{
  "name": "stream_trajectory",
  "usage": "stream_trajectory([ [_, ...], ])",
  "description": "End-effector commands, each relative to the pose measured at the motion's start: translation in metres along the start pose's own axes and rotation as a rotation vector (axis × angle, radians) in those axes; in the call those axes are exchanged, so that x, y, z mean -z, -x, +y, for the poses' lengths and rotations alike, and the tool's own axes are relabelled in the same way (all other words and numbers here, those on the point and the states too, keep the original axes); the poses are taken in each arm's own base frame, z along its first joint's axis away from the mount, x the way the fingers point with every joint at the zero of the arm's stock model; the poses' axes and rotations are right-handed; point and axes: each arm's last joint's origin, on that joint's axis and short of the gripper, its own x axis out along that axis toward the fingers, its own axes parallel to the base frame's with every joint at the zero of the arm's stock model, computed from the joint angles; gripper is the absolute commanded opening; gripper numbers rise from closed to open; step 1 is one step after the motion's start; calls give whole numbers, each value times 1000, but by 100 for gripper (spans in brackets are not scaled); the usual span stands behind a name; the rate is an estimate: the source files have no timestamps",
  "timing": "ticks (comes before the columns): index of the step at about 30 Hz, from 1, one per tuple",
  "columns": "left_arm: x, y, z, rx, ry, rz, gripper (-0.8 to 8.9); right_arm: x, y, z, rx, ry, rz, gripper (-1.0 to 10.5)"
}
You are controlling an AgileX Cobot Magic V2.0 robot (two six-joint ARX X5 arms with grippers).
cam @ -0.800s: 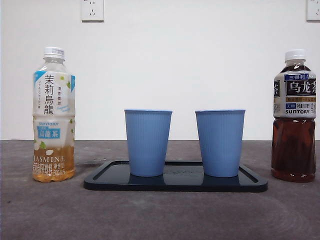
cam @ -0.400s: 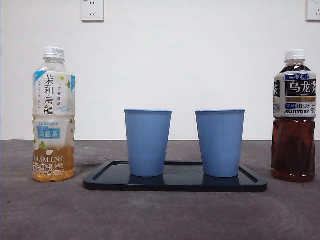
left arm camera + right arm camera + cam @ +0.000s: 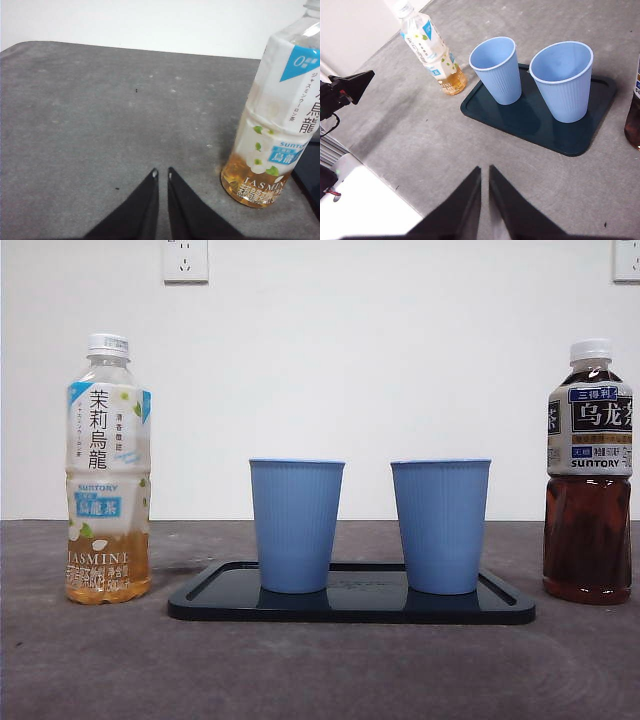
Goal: Pour the drink into the cup
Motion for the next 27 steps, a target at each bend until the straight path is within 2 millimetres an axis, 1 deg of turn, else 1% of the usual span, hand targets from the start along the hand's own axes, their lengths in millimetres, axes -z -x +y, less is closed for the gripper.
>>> stream_trajectory([
  [1,7,-2,1,-3,-19,25,28,-3,2,2,-12,16,-14,23],
  [11,7,-2,1,-3,-19,25,28,-3,2,2,-11,17,-15,23],
  [14,7,-2,1,-3,-19,25,28,-2,3,1,12,11,-33,23],
  [16,7,-2,1,-3,-19,25,28,0,0,-5,66,24,-54,23],
  [19,7,-2,1,-3,-19,25,28,7,-7,-18,183,103,-141,23],
  [21,7,-2,1,-3,-19,25,28,9,-12,-28,246,143,-258,23],
  [24,7,-2,1,-3,-19,24,28,12,-17,-38,297,237,-416,23],
  [27,7,-2,1,-3,-19,24,28,23,-22,-50,413,301,-517,23],
])
